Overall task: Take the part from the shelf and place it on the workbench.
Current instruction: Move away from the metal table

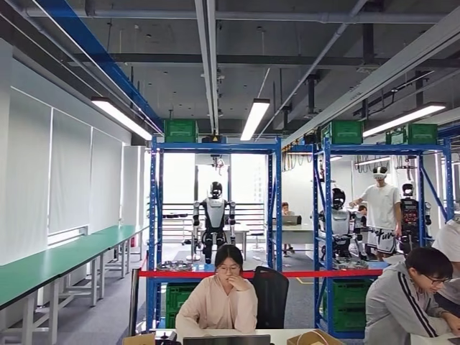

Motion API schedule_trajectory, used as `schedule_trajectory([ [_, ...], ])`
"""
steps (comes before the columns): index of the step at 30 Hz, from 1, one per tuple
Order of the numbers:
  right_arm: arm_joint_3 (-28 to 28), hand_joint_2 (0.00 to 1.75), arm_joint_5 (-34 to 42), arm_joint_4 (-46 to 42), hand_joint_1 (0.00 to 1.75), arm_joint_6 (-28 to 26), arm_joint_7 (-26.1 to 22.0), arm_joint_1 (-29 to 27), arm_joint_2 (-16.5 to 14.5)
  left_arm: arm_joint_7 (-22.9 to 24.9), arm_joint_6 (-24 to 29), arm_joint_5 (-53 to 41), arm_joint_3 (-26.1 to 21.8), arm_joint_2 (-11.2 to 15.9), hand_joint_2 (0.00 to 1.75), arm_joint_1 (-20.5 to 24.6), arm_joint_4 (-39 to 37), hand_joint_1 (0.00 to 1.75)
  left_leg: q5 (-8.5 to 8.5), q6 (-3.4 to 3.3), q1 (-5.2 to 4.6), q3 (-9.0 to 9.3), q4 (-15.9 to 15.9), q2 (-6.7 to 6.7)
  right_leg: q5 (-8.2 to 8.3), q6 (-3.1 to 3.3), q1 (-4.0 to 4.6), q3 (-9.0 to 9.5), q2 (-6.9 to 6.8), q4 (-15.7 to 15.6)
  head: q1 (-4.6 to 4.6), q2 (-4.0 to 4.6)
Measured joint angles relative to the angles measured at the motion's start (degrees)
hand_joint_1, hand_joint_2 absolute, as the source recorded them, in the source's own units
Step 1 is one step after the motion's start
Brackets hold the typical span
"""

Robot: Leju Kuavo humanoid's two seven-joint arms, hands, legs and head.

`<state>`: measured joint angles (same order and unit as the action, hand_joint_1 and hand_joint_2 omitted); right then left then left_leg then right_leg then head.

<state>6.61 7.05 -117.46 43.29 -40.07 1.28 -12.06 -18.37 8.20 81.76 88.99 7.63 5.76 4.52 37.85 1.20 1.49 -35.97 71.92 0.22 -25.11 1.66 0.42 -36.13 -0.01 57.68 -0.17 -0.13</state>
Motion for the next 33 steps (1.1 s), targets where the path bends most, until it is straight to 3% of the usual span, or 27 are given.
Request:
schedule_trajectory([
  [3, -1.2, 0.0, -2.4, 0.1, 0.0, -1.2, 0.0, -1.7, 0.2, -0.1, 0.2, 0.6, -0.3, 0.0, 0.0, 0.2, 0.0, 0.0, -3.47, -0.27, -0.05, 8.3, -11.7, 0.05, 1.31, -0.64, 0.11, -1.53, 0.1, 0.4, 0.0, 0.0],
  [4, -1.5, 0.0, -4.0, 0.0, 0.0, -2.0, 0.0, -2.6, 0.3, -0.2, 0.3, 0.9, -0.4, -0.1, 0.0, 0.2, 0.0, 0.0, -4.1, -0.46, -0.15, 9.9, -14.3, 0.09, 1.72, -0.96, 0.16, -1.86, 0.08, 0.6, -0.01, 0.0],
  [7, -1.6, 0.0, -7.0, -0.1, 0.0, -5.9, 0.0, -5.4, 0.7, -0.5, 0.7, 1.4, -0.6, -0.3, 0.0, -0.3, 0.0, 0.0, -5.04, -1.4, -0.6, 10.1, -15.3, 0.02, 2.86, -2.02, -0.03, -2.28, 0.08, 0.7, -0.01, 0.0],
  [8, -1.7, 0.0, -7.4, 0.2, 0.0, -7.3, 0.0, -6.5, 1.2, -0.5, 0.7, 1.7, -0.7, -0.4, 0.0, -0.4, 0.0, 0.0, -5.51, -1.8, -0.63, 9.83, -15.3, -0.11, 2.43, -2.4, -0.17, -2.36, 0.13, 0.9, -0.01, 0.0],
  [9, -1.7, 0.0, -7.6, 0.6, 0.0, -8.5, 0.0, -7.7, 1.7, -0.6, 0.8, 1.9, -0.9, -0.5, 0.0, -0.5, 0.0, 0.0, -6.07, -2.22, -0.61, 9.44, -15.3, -0.24, 0.96, -2.74, -0.28, -2.64, 0.19, 1.8, -0.01, 0.0],
  [10, -1.7, 0.0, -7.8, 1.0, 0.0, -9.4, 0.0, -8.8, 2.2, -0.6, 0.8, 2.1, -1.1, -0.6, 0.0, -0.5, 0.0, 0.0, -6.66, -2.57, -0.57, 8.9, -15.4, -0.4, -1.51, -3.05, -0.39, -3.18, 0.21, 3.9, -0.02, 0.0],
  [12, -1.6, 0.0, -7.8, 1.9, 0.0, -11.3, 0.5, -10.3, 3.3, -0.5, 0.8, 2.4, -1.3, -0.8, 0.0, -0.6, 0.0, 0.0, -7.74, -2.97, -0.78, 7.55, -15.4, -0.64, -7.43, -3.48, -0.52, -4.68, 0.17, 10.8, -0.02, 0.0],
  [13, -1.4, 0.0, -7.7, 2.3, 0.0, -12.9, 0.7, -10.9, 4.0, -0.5, 0.8, 2.6, -1.3, -0.8, 0.0, -0.6, 0.0, 0.0, -8.28, -3.06, -0.91, 6.82, -15.3, -0.76, -9.19, -3.61, -0.55, -5.14, 0.15, 14.3, -0.03, 0.0],
  [14, -1.1, 0.0, -7.8, 3.0, 0.0, -14.6, 0.8, -11.6, 4.9, -0.5, 0.9, 2.8, -1.4, -0.9, 0.0, -0.6, 0.0, 0.0, -8.83, -3.11, -1.03, 6.07, -15.3, -0.85, -9.63, -3.66, -0.55, -4.88, 0.15, 16.4, -0.03, 0.0],
  [15, -0.8, 0.0, -8.2, 4.2, 0.0, -16.5, 0.8, -12.2, 5.8, -0.4, 0.9, 3.0, -1.4, -1.0, 0.0, -0.7, 0.0, 0.0, -9.38, -3.11, -1.17, 5.32, -15.3, -0.9, -8.9, -3.58, -0.53, -3.67, 0.15, 16.7, -0.03, 0.0],
  [16, -0.4, 0.0, -8.7, 5.5, 0.0, -18.1, 0.7, -12.7, 6.5, -0.4, 0.9, 3.1, -1.4, -1.1, 0.0, -0.7, 0.0, 0.0, -9.88, -3.1, -1.3, 4.66, -15.3, -0.91, -7.51, -3.34, -0.48, -1.43, 0.16, 14.6, -0.03, 0.0],
  [17, 0.1, 0.0, -9.2, 7.0, 0.0, -19.7, 0.5, -13.2, 7.1, -0.5, 1.0, 3.3, -1.4, -1.3, 0.0, -0.8, 0.0, 0.0, -10.36, -3.06, -1.42, 4.11, -15.3, -0.9, -6.24, -2.92, -0.38, 1.77, 0.19, 10.8, -0.02, 0.0],
  [19, 1.4, 0.0, -9.8, 9.9, 0.0, -22.4, 0.4, -13.9, 8.1, -0.5, 1.1, 3.6, -1.4, -1.7, 0.0, -0.9, 0.0, 0.0, -11.2, -2.8, -1.68, 3.38, -15.2, -0.85, -5.66, -1.89, 0.0, 8.29, 0.17, 1.6, -0.01, 0.0],
  [21, 2.3, 0.0, -9.8, 13.2, 0.0, -24.2, 0.3, -14.4, 8.8, -0.6, 1.2, 3.9, -1.3, -1.9, 0.0, -1.0, 0.0, 0.0, -12.05, -2.24, -1.57, 2.91, -15.2, -0.84, -6.14, -1.26, 0.46, 11.06, 0.15, -3.2, 0.0, -0.01],
  [23, 2.6, 0.0, -9.6, 16.7, 0.0, -25.2, 0.3, -14.7, 9.3, -0.7, 1.3, 4.1, -1.3, -2.0, 0.0, -1.0, 0.0, 0.0, -12.32, -1.62, -1.36, 2.46, -15.2, -0.78, -5.51, -0.83, 0.54, 10.79, -0.01, -4.0, 0.0, -0.01],
  [24, 2.7, 0.0, -9.5, 18.4, 0.0, -25.4, 0.3, -14.9, 9.5, -0.8, 1.3, 4.2, -1.3, -2.1, 0.0, -1.1, 0.0, 0.0, -11.22, -1.36, -1.32, 2.07, -14.4, -0.7, -4.98, -0.42, 0.45, 10.45, -0.15, -4.4, 0.02, -0.01],
  [27, 2.6, 0.0, -10.4, 23.0, 0.0, -25.5, 0.3, -15.4, 9.6, -1.0, 1.2, 4.6, -1.2, -2.3, 0.0, -1.2, 0.0, 0.0, -3.49, -0.91, -1.13, -0.31, -6.5, -0.55, -3.34, 0.39, 0.33, 8.51, -0.46, -4.4, 0.04, -0.01],
  [28, 2.5, 0.0, -11.0, 24.5, 0.0, -25.4, 0.3, -15.5, 9.6, -1.0, 1.2, 4.7, -1.2, -2.3, 0.0, -1.2, 0.0, 0.0, -1.54, -0.77, -1.07, -1.03, -2.9, -0.55, -2.83, 0.37, 0.38, 7.63, -0.51, -4.2, 0.04, 0.0],
  [29, 2.3, 0.0, -11.4, 25.8, 0.0, -25.5, 0.3, -15.6, 9.6, -1.1, 1.2, 4.7, -1.2, -2.3, 0.0, -1.2, 0.0, 0.0, -0.84, -0.64, -1.02, -1.29, -0.3, -0.56, -2.33, 0.33, 0.42, 6.71, -0.56, -3.9, 0.04, 0.0],
  [31, 2.1, 0.0, -12.1, 28.4, 0.0, -25.9, 0.3, -15.6, 9.6, -1.2, 1.2, 4.9, -1.1, -2.3, 0.0, -1.2, 0.0, 0.0, -3.1, -0.39, -0.84, 0.42, 0.3, -0.56, -1.41, 0.05, 0.37, 4.46, -0.59, -2.9, 0.05, 0.0],
  [33, 1.8, 0.0, -13.0, 31.2, 0.0, -27.1, 0.3, -15.3, 9.6, -1.2, 1.2, 4.9, -1.1, -2.3, 0.0, -1.1, 0.0, 0.0, -5.87, -0.21, -0.59, 5.5, -6.0, -0.55, -0.84, -0.42, 0.32, 2.31, -0.55, -1.5, 0.05, -0.01],
])
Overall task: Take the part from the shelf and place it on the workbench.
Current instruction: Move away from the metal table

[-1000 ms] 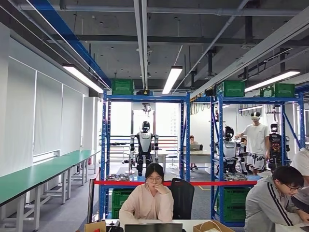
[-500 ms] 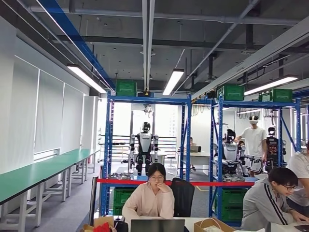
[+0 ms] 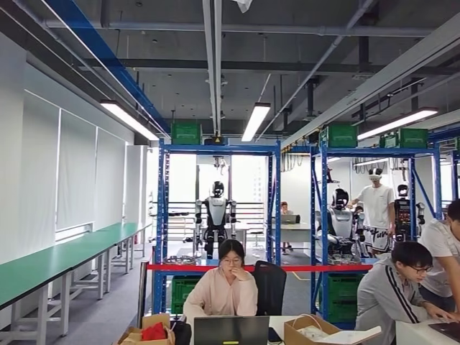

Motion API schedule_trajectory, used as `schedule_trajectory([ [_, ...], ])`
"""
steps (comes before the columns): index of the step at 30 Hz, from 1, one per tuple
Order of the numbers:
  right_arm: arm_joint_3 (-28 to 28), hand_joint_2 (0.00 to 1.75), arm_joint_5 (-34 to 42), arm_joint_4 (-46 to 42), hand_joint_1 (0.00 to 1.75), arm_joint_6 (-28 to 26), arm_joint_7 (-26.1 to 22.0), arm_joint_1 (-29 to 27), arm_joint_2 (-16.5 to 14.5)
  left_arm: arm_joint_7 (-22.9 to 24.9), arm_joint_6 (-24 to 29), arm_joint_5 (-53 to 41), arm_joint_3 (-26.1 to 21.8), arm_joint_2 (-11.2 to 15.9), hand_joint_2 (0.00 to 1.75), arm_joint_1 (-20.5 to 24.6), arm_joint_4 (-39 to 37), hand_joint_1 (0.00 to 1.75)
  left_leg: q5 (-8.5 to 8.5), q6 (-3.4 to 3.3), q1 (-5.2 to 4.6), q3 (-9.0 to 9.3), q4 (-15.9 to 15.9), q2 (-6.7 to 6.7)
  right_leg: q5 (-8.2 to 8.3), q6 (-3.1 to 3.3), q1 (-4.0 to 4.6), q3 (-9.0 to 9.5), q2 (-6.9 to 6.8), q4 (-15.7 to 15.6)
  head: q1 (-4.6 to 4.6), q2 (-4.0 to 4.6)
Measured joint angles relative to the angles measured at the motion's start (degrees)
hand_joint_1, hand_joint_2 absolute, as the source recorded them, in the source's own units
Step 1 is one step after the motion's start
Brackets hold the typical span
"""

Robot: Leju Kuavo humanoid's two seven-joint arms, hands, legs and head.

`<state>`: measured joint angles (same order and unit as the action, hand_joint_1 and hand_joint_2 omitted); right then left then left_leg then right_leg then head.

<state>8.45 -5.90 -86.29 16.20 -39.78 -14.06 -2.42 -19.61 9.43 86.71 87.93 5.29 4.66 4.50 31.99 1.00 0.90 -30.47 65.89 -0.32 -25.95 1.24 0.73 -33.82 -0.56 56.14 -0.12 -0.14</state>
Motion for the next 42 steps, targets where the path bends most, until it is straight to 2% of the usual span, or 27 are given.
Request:
schedule_trajectory([
  [2, -0.1, 0.0, -0.6, 3.9, 0.0, -1.7, 0.0, 0.7, 0.2, 0.0, 0.0, 0.0, 0.1, -0.1, 0.0, 0.2, 0.0, 0.0, 0.58, -0.25, 0.03, 4.82, -7.3, 0.08, 0.47, -0.57, 0.11, -1.52, 0.03, 1.4, -0.01, 0.0],
  [3, -0.2, 0.0, -1.1, 6.5, 0.0, -2.7, 0.0, 1.3, 0.3, 0.0, 0.0, 0.1, 0.1, -0.1, 0.0, 0.2, 0.0, 0.0, 1.28, -0.51, -0.06, 5.9, -9.2, 0.12, 0.86, -0.86, 0.16, -1.99, 0.04, 1.8, -0.01, 0.0],
  [5, -0.5, 0.0, -2.8, 14.3, 0.0, -5.1, 0.0, 3.6, 0.5, 0.1, 0.0, 0.1, 0.1, -0.3, 0.0, 0.1, 0.0, 0.0, 1.24, -1.36, -0.16, 5.68, -9.9, 0.0, 1.79, -1.51, 0.1, -2.48, 0.15, 2.0, -0.01, 0.01],
  [6, -0.9, 0.0, -3.8, 19.1, 0.0, -6.5, 0.0, 4.8, 0.6, 0.1, 0.0, 0.1, 0.2, -0.4, 0.0, 0.1, 0.0, 0.0, 0.72, -1.88, -0.16, 5.22, -9.9, -0.12, 1.31, -1.87, -0.01, -2.76, 0.24, 2.3, -0.02, 0.0],
  [8, -1.6, 0.0, -4.9, 28.2, 0.0, -8.8, 0.3, 6.7, 0.7, 0.1, 0.3, 0.2, 0.2, -0.7, 0.0, 0.1, 0.0, 0.0, -0.59, -2.82, -0.18, 3.94, -9.9, -0.33, -2.8, -2.59, -0.31, -3.74, 0.38, 5.4, -0.02, 0.0],
  [10, -2.2, 0.0, -5.3, 38.2, 0.0, -11.6, 2.0, 9.3, 0.9, 0.1, 0.4, 0.2, 0.3, -0.7, 0.0, 0.1, 0.0, 0.0, -1.91, -3.24, -0.44, 2.34, -9.9, -0.47, -8.51, -3.12, -0.55, -5.24, 0.39, 12.3, -0.03, 0.0],
  [11, -2.6, 0.0, -5.4, 43.5, 0.0, -13.3, 3.5, 10.7, 0.9, 0.1, 0.2, 0.1, 0.4, -0.7, 0.0, 0.1, 0.0, 0.0, -2.56, -3.34, -0.57, 1.47, -9.8, -0.56, -9.92, -3.26, -0.65, -5.66, 0.39, 15.6, -0.03, 0.0],
  [12, -3.0, 0.0, -5.4, 48.7, 0.0, -14.9, 5.0, 11.8, 1.0, 0.1, 0.1, 0.1, 0.5, -0.7, 0.0, 0.2, 0.0, 0.0, -3.18, -3.4, -0.69, 0.58, -9.8, -0.61, -9.92, -3.33, -0.73, -5.39, 0.39, 17.6, -0.03, 0.0],
  [14, -3.9, 0.0, -5.3, 56.6, 0.0, -17.0, 7.8, 12.7, 1.1, 0.1, -0.1, 0.1, 0.7, -0.7, 0.0, 0.1, 0.0, 0.0, -4.37, -3.38, -0.95, -1.1, -9.6, -0.52, -7.11, -3.08, -0.81, -2.03, 0.42, 15.7, -0.03, 0.01],
  [16, -4.8, 0.0, -4.6, 62.1, 0.0, -17.8, 12.4, 13.4, 1.1, 0.2, -0.1, 0.1, 0.7, -0.7, 0.0, 0.0, 0.0, 0.0, -5.39, -3.13, -1.17, -2.19, -9.6, -0.47, -5.19, -2.26, -0.53, 4.56, 0.49, 7.0, -0.02, 0.0],
  [18, -5.7, 0.0, -3.6, 66.0, 0.0, -18.0, 18.8, 14.0, 1.2, 0.3, -0.3, -0.1, 0.8, -0.7, 0.0, 0.1, 0.0, 0.0, -6.33, -2.65, -1.24, -2.74, -9.5, -0.56, -5.68, -1.54, -0.14, 9.7, 0.55, -0.9, -0.01, 0.0],
  [20, -6.7, 0.0, -2.5, 69.1, 0.0, -17.9, 24.9, 14.3, 1.1, 0.4, -0.4, -0.6, 0.8, -0.6, 0.0, 0.2, 0.0, 0.0, -7.19, -2.0, -1.12, -3.21, -9.5, -0.6, -5.88, -1.13, 0.07, 10.67, 0.55, -3.3, -0.01, 0.01],
  [22, -7.7, 0.0, -1.2, 71.3, 0.0, -17.6, 31.1, 14.6, 1.0, 0.6, -0.5, -1.5, 0.9, -0.6, 0.0, 0.2, 0.0, 0.0, -5.72, -1.37, -1.0, -4.06, -8.5, -0.43, -4.95, -0.34, -0.04, 9.71, 0.33, -3.6, 0.0, 0.0],
  [24, -9.0, 0.0, 0.2, 72.7, 0.0, -17.4, 37.6, 14.8, 0.9, 0.6, -0.8, -2.7, 1.0, -0.5, 0.0, 0.2, 0.0, 0.0, -0.29, -0.9, -0.89, -5.51, -3.9, -0.23, -3.68, 0.44, -0.08, 8.13, 0.1, -3.6, 0.0, 0.0],
  [25, -9.6, 0.0, 0.8, 73.3, 0.0, -17.4, 40.1, 14.8, 0.8, 0.7, -0.9, -3.1, 1.1, -0.5, 0.0, 0.2, 0.0, 0.0, 2.7, -0.74, -0.83, -6.32, -0.2, -0.19, -3.06, 0.66, 0.03, 7.18, 0.06, -3.4, -0.01, 0.0],
  [26, -10.1, 0.0, 1.2, 73.7, 0.0, -17.4, 42.1, 14.9, 0.7, 0.7, -1.0, -3.4, 1.1, -0.5, 0.0, 0.3, 0.0, 0.0, 4.64, -0.63, -0.79, -6.92, 3.6, -0.18, -2.47, 0.73, 0.14, 6.17, 0.02, -3.1, -0.01, 0.01],
  [27, -10.6, 0.0, 1.5, 74.0, 0.0, -17.4, 43.4, 14.9, 0.6, 0.7, -1.0, -3.6, 1.1, -0.5, 0.0, 0.4, 0.0, 0.0, 5.11, -0.55, -0.78, -6.99, 6.3, -0.18, -1.91, 0.74, 0.22, 5.08, -0.02, -2.7, -0.01, 0.01],
  [28, -11.1, 0.0, 1.7, 74.3, 0.0, -17.3, 44.1, 14.9, 0.4, 0.7, -1.0, -3.7, 1.2, -0.5, 0.0, 0.4, 0.0, 0.0, 4.19, -0.52, -0.77, -6.31, 7.2, -0.17, -1.39, 0.69, 0.25, 3.89, -0.03, -2.3, -0.01, 0.01],
  [29, -11.5, 0.0, 2.0, 74.5, 0.0, -17.2, 44.7, 14.9, 0.3, 0.7, -1.0, -3.8, 1.2, -0.5, 0.0, 0.5, 0.0, 0.0, 2.5, -0.52, -0.77, -4.75, 6.2, -0.17, -0.94, 0.58, 0.24, 2.69, -0.02, -1.7, -0.01, 0.01],
  [31, -12.2, 0.0, 2.3, 74.9, 0.0, -16.9, 45.2, 14.9, -0.1, 0.7, -1.0, -3.8, 1.2, -0.4, 0.0, 0.6, 0.0, 0.0, 0.13, -0.62, -0.77, 1.02, -0.8, -0.15, -0.26, 0.21, 0.28, 0.47, 0.03, -0.3, -0.01, 0.01],
  [33, -12.7, 0.0, 2.4, 75.0, 0.0, -16.6, 45.3, 14.9, -0.3, 0.6, -1.0, -3.8, 1.2, -0.4, 0.0, 0.8, 0.0, 0.0, 0.89, -1.05, -0.86, 6.13, -8.4, -0.09, 0.39, -0.32, 0.41, -1.11, 0.01, 1.1, -0.02, 0.01],
  [34, -12.9, 0.0, 2.5, 75.1, 0.0, -16.4, 45.3, 14.9, -0.4, 0.6, -1.0, -3.8, 1.2, -0.4, 0.0, 0.9, 0.0, 0.0, 1.44, -1.33, -0.96, 7.17, -10.3, -0.06, 0.82, -0.57, 0.46, -1.61, -0.03, 1.5, -0.02, -0.01],
  [36, -13.2, 0.0, 2.4, 75.4, 0.0, -16.3, 45.3, 15.0, -0.5, 0.5, -1.0, -3.7, 1.3, -0.4, 0.0, 0.8, 0.0, 0.0, 1.25, -2.13, -0.99, 6.67, -10.9, -0.17, 1.53, -1.16, 0.4, -2.27, 0.03, 1.8, -0.02, -0.01],
  [37, -13.3, 0.0, 2.3, 75.5, 0.0, -16.1, 45.3, 14.9, -0.5, 0.5, -1.0, -3.7, 1.3, -0.4, 0.0, 0.7, 0.0, 0.0, 0.72, -2.63, -0.95, 6.15, -10.8, -0.3, 0.79, -1.5, 0.33, -2.61, 0.14, 2.3, -0.02, -0.01],
  [38, -13.4, 0.0, 2.2, 75.6, 0.0, -16.0, 45.3, 14.9, -0.5, 0.4, -1.0, -3.6, 1.3, -0.4, 0.0, 0.7, 0.0, 0.0, 0.07, -3.12, -0.87, 5.53, -10.8, -0.43, -1.06, -1.87, 0.2, -3.12, 0.25, 3.7, -0.03, 0.0],
  [41, -13.4, 0.0, 1.9, 75.8, 0.0, -15.7, 45.1, 14.9, -0.6, 0.2, -0.9, -3.4, 1.3, -0.4, 0.0, 0.7, 0.0, 0.0, -1.86, -3.73, -0.95, 3.13, -10.6, -0.6, -9.14, -2.72, -0.42, -5.25, 0.37, 13.3, -0.03, 0.01],
  [42, -13.4, 0.0, 1.8, 75.8, 0.0, -15.7, 45.0, 14.9, -0.7, 0.2, -0.9, -3.3, 1.3, -0.4, 0.0, 0.7, 0.0, 0.0, -2.47, -3.7, -1.01, 2.15, -10.4, -0.64, -10.15, -2.87, -0.57, -5.47, 0.37, 16.3, -0.03, 0.01],
])
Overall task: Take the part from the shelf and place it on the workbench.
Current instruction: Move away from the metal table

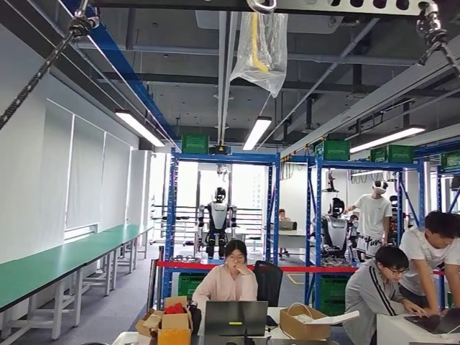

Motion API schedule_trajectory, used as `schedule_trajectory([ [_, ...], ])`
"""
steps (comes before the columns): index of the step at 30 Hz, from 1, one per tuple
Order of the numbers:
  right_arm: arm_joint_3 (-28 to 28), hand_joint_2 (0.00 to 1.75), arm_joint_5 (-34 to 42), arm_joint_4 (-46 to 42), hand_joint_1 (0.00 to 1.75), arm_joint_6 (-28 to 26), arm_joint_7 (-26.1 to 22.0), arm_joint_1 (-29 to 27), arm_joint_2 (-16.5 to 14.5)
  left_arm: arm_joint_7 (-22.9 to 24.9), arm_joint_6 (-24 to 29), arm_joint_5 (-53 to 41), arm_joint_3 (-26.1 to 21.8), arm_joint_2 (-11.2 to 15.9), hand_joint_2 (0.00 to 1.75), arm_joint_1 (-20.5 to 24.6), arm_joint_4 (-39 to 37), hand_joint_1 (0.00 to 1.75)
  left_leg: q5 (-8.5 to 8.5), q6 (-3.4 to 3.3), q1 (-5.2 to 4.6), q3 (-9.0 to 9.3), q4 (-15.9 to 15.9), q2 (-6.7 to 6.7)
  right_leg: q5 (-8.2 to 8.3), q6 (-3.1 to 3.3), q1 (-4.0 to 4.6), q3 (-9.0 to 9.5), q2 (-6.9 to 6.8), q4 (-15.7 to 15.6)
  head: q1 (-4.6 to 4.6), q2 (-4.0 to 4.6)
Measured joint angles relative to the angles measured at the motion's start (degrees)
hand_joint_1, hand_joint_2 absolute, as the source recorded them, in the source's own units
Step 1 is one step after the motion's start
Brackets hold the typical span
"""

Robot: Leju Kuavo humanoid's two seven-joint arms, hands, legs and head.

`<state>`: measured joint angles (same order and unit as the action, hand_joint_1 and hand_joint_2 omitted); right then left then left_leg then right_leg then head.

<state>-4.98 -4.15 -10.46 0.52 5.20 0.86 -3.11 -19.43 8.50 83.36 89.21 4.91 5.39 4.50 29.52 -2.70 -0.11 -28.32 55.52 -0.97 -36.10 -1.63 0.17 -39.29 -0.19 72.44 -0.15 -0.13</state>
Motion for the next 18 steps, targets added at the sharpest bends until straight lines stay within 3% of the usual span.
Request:
schedule_trajectory([
  [1, 0.0, 0.0, -0.2, 0.0, 0.0, 0.0, -0.1, 0.0, 0.0, -0.1, 0.0, 0.0, 0.0, 0.0, 0.0, 0.0, 0.0, 0.0, -0.58, 0.04, -0.04, -1.04, 0.3, -0.05, 0.25, -0.09, -0.1, 0.46, 0.0, 1.5, 0.0, 0.0],
  [2, 0.0, 0.0, -0.4, 0.0, 0.0, 0.0, -0.2, 0.0, -0.1, -0.1, 0.0, 0.1, 0.0, 0.0, 0.0, 0.0, 0.0, 0.0, -1.14, 0.1, -0.07, -2.06, 0.5, -0.08, 1.56, -0.09, -0.15, 1.95, 0.0, 0.8, 0.0, 0.0],
  [4, 0.0, 0.0, -0.7, 0.0, 0.0, -0.2, -0.4, 0.2, -0.1, -0.3, 0.0, 0.2, 0.0, 0.0, 0.0, 0.1, 0.0, 0.0, -2.28, 0.29, -0.13, -3.7, 0.8, -0.07, 4.17, 0.31, -0.11, 7.94, 0.11, -6.2, 0.01, 0.0],
  [6, 0.0, 0.0, -0.9, 0.0, 0.0, -0.5, -0.7, 0.4, -0.1, -0.4, 0.0, 0.3, 0.0, -0.1, 0.0, 0.1, 0.0, 0.0, -3.31, 0.7, -0.29, -4.63, 0.9, -0.06, 4.39, 0.97, 0.17, 14.44, 0.28, -15.3, 0.02, 0.0],
  [7, 0.0, 0.0, -0.9, 0.0, 0.0, -0.6, -0.9, 0.4, -0.1, -0.4, 0.0, 0.4, 0.0, -0.1, 0.0, 0.1, 0.0, 0.0, -3.84, 0.99, -0.26, -4.95, 0.9, -0.08, 4.01, 1.25, 0.37, 16.17, 0.38, -18.1, 0.03, 0.0],
  [8, 0.0, 0.0, -0.9, 0.0, 0.0, -0.7, -1.0, 0.5, -0.1, -0.4, 0.0, 0.4, 0.0, -0.1, 0.0, 0.1, 0.0, 0.0, -4.38, 1.32, -0.2, -5.25, 0.9, -0.11, 3.95, 1.48, 0.57, 16.71, 0.41, -19.5, 0.03, -0.01],
  [10, 0.0, 0.0, -0.9, 0.1, 0.0, -0.8, -1.1, 0.6, -0.1, -0.4, 0.0, 0.6, 0.0, -0.1, 0.0, 0.1, 0.0, 0.0, -4.41, 1.98, 0.07, -5.89, 1.1, 0.04, 4.85, 2.22, 0.6, 16.06, 0.22, -20.0, 0.04, -0.01],
  [11, 0.0, 0.0, -0.9, 0.2, 0.0, -0.8, -1.1, 0.6, -0.2, -0.5, 0.0, 0.6, 0.0, -0.1, 0.0, 0.0, 0.0, 0.0, -2.97, 2.24, 0.16, -6.4, 2.2, 0.18, 5.5, 2.71, 0.56, 15.48, 0.05, -20.1, 0.04, -0.01],
  [12, 0.0, 0.0, -1.0, 0.3, 0.0, -0.8, -1.1, 0.6, -0.2, -0.6, 0.0, 0.7, 0.0, -0.1, 0.0, -0.1, 0.0, 0.0, -0.54, 2.44, 0.23, -7.17, 4.4, 0.32, 6.18, 3.12, 0.5, 14.73, -0.12, -20.1, 0.03, 0.0],
  [14, 0.0, 0.0, -1.2, 0.3, 0.0, -0.8, -1.1, 0.6, -0.2, -0.9, -0.1, 0.8, 0.0, -0.2, 0.0, -0.2, 0.0, 0.0, 5.09, 2.72, 0.38, -9.11, 11.6, 0.43, 7.12, 3.58, 0.66, 12.76, -0.3, -19.4, 0.04, -0.01],
  [15, 0.0, 0.0, -1.3, 0.3, 0.0, -0.8, -1.1, 0.6, -0.2, -1.0, -0.1, 0.9, 0.0, -0.2, 0.0, -0.2, 0.0, 0.0, 6.59, 2.84, 0.41, -9.75, 15.1, 0.45, 7.5, 3.62, 0.74, 11.71, -0.34, -19.0, 0.04, -0.01],
  [16, 0.0, 0.0, -1.3, 0.3, 0.0, -0.8, -1.0, 0.5, -0.2, -1.1, -0.1, 1.0, 0.0, -0.2, 0.0, -0.2, 0.0, 0.0, 6.78, 2.92, 0.42, -9.72, 17.2, 0.46, 7.8, 3.62, 0.79, 10.72, -0.36, -18.5, 0.04, -0.01],
  [17, 0.0, 0.0, -1.3, 0.3, 0.0, -0.8, -0.9, 0.5, -0.2, -1.1, -0.1, 1.2, 0.0, -0.2, 0.0, -0.2, 0.0, 0.0, 5.75, 2.95, 0.43, -8.82, 17.3, 0.47, 8.05, 3.55, 0.81, 9.8, -0.36, -18.1, 0.04, 0.0],
  [18, 0.0, 0.0, -1.4, 0.3, 0.0, -0.8, -0.7, 0.5, -0.2, -1.0, -0.1, 1.4, 0.0, -0.2, 0.0, -0.2, 0.0, 0.0, 4.03, 2.92, 0.43, -6.95, 15.2, 0.48, 8.24, 3.45, 0.81, 9.06, -0.34, -17.6, 0.04, 0.0],
])
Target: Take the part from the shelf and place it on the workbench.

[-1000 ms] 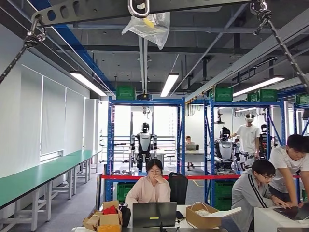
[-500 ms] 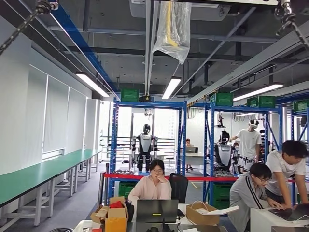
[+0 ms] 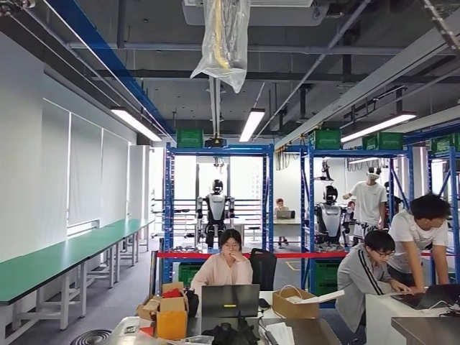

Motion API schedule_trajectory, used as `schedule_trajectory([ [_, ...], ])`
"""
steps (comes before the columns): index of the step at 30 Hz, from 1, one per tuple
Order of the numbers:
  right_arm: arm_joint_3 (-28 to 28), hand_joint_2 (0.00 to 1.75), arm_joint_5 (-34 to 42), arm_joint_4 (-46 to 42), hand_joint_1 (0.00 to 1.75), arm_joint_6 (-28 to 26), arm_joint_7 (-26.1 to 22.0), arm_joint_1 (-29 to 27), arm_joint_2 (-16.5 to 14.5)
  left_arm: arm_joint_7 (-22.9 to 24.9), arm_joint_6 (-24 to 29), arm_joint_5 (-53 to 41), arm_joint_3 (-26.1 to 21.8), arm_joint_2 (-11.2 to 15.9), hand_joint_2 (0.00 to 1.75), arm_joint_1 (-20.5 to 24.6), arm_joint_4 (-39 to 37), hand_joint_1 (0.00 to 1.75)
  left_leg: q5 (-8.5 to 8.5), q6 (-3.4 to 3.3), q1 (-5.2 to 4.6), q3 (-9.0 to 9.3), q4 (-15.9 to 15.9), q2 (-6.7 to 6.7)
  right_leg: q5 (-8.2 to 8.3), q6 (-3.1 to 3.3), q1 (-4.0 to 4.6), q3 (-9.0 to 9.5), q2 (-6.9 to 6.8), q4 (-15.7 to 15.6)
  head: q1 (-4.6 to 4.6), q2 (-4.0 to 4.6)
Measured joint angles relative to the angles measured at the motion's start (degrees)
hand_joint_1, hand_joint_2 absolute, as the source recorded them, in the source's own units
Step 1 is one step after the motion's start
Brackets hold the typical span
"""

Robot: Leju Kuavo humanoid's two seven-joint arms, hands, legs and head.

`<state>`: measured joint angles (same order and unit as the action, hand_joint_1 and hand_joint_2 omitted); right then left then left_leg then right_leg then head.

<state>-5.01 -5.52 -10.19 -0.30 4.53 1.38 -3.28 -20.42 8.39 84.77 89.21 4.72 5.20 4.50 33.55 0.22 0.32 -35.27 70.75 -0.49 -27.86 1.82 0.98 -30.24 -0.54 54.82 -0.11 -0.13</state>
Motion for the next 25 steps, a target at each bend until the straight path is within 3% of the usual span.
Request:
schedule_trajectory([
  [1, 0.0, 0.0, 0.0, 0.0, 0.0, 0.0, 0.2, 0.0, 0.0, 0.3, 0.0, 0.3, 0.0, 0.0, 0.0, 0.0, 0.0, 0.0, -1.59, -0.1, 0.0, 2.53, -3.5, 0.01, 0.13, -0.12, -0.01, -0.6, 0.01, 0.5, 0.0, 0.0],
  [3, -0.1, 0.0, 0.1, 0.0, 0.0, 0.2, 0.7, 0.1, 0.0, 1.1, 0.1, 0.9, -0.2, 0.0, 0.87, 0.1, 0.0, 0.0, -2.9, -0.41, -0.07, 7.08, -10.8, 0.06, 0.35, -0.48, 0.14, -1.59, -0.01, 1.4, -0.01, 0.0],
  [5, -0.4, 0.0, 0.3, 0.0, 0.0, 0.2, 1.2, 0.1, 0.0, 1.8, 0.4, 1.5, -0.5, -0.1, 1.75, 0.3, 0.0, 0.0, -2.53, -0.63, -0.19, 8.5, -13.8, 0.09, 0.77, -1.06, 0.27, -2.28, -0.03, 2.0, -0.01, 0.0],
  [7, -0.8, 0.0, 0.3, 0.0, 0.0, 0.1, 2.0, 0.1, 0.1, 2.1, 0.6, 1.8, -0.7, -0.2, 1.75, 0.5, 0.0, 0.0, -2.53, -0.96, 0.07, 8.26, -14.4, 0.06, 0.81, -1.75, 0.34, -2.88, 0.08, 2.4, -0.02, 0.0],
  [9, -1.1, 0.87, 0.3, 0.0, 0.0, -0.1, 2.6, 0.1, 0.2, 1.8, 0.7, 1.9, -0.9, -0.4, 0.87, 0.6, 0.0, 0.0, -2.93, -1.69, 0.41, 7.86, -14.9, 0.0, -1.54, -2.52, 0.2, -4.25, 0.29, 5.3, -0.02, 0.0],
  [11, -1.3, 1.75, 0.3, 0.0, 0.0, -0.3, 2.9, 0.0, 0.2, 1.4, 0.7, 2.0, -1.1, -0.4, 0.0, 0.6, 0.0, 0.0, -3.4, -2.3, 0.38, 7.34, -14.8, -0.09, -5.69, -3.22, -0.32, -6.85, 0.39, 12.4, -0.02, 0.0],
  [13, -1.5, 1.75, 0.3, 0.0, 0.0, -0.4, 3.2, -0.2, 0.2, 1.4, 0.8, 2.0, -1.2, -0.5, 0.0, 0.5, 0.0, 0.0, -3.66, -2.42, 0.31, 7.0, -14.7, -0.19, -7.82, -3.66, -0.78, -8.62, 0.38, 18.1, -0.02, 0.0],
  [14, -1.6, 1.75, 0.2, 0.0, 0.0, -0.6, 3.3, -0.3, 0.2, 1.5, 0.9, 2.0, -1.2, -0.5, 0.0, 0.5, 0.0, 0.0, -3.74, -2.4, 0.31, 6.94, -14.7, -0.22, -7.36, -3.8, -0.94, -8.09, 0.37, 18.2, -0.02, 0.0],
  [15, -1.7, 1.75, 0.0, 0.0, 0.0, -0.7, 3.4, -0.4, 0.3, 1.6, 1.0, 2.0, -1.2, -0.5, 0.0, 0.5, 0.0, 0.0, -3.78, -2.36, 0.33, 6.96, -14.6, -0.23, -5.92, -3.87, -1.05, -6.47, 0.37, 15.8, -0.02, 0.0],
  [17, -1.7, 1.75, -0.6, 0.0, 0.0, -0.9, 3.8, -0.4, 0.3, 1.8, 1.2, 2.0, -1.2, -0.6, 0.0, 0.6, 0.0, 0.0, -3.73, -2.26, 0.2, 7.02, -14.4, -0.22, -2.57, -4.6, -1.39, -1.62, 0.38, 7.4, -0.03, 0.0],
  [19, -1.7, 1.75, -0.9, 0.0, 0.0, -0.9, 4.3, -0.3, 0.3, 2.0, 1.3, 2.0, -1.3, -0.6, 0.0, 0.7, 0.0, 0.0, -3.62, -2.13, -0.27, 6.72, -14.1, -0.16, -1.38, -4.54, -1.71, 1.01, 0.57, 2.0, 0.08, 0.0],
  [20, -1.7, 1.31, -1.0, 0.0, 0.0, -0.9, 4.5, -0.3, 0.3, 2.0, 1.3, 2.0, -1.3, -0.5, 0.0, 0.7, 0.0, 0.0, -3.61, -2.05, -0.51, 6.51, -13.9, -0.11, -1.6, -4.23, -1.72, 1.12, 0.67, 1.5, 0.14, 0.0],
  [21, -1.7, 0.87, -1.0, 0.0, 0.0, -0.9, 4.6, -0.3, 0.3, 2.1, 1.3, 2.0, -1.3, -0.6, 0.44, 0.8, 0.0, 0.0, -3.66, -1.98, -0.53, 6.35, -13.8, -0.09, -1.56, -3.59, -1.65, 0.95, 0.72, 1.4, 0.2, 0.0],
  [23, -1.8, 0.0, -0.9, 0.0, 0.0, -0.9, 4.5, -0.3, 0.4, 2.0, 1.3, 2.1, -1.3, -0.7, 1.31, 0.8, 0.0, 0.0, -3.78, -1.8, -0.35, 6.24, -13.9, -0.08, -1.53, -3.32, -1.39, 0.79, 0.71, 1.5, 0.2, 0.0],
  [24, -1.9, 0.0, -0.8, 0.0, 0.0, -0.9, 4.3, -0.4, 0.4, 2.0, 1.3, 2.1, -1.3, -0.7, 1.75, 0.8, 0.0, 0.0, -3.83, -1.72, -0.23, 6.21, -13.9, -0.08, -1.5, -3.25, -1.27, 0.76, 0.71, 1.5, 0.2, 0.0],
  [25, -1.9, 0.0, -0.8, 0.0, 0.0, -0.9, 4.3, -0.4, 0.4, 2.0, 1.3, 2.1, -1.3, -0.8, 1.75, 0.8, 0.0, 0.0, -3.86, -1.68, -0.18, 6.2, -13.9, -0.08, -1.48, -3.21, -1.21, 0.76, 0.71, 1.5, 0.2, 0.0],
])
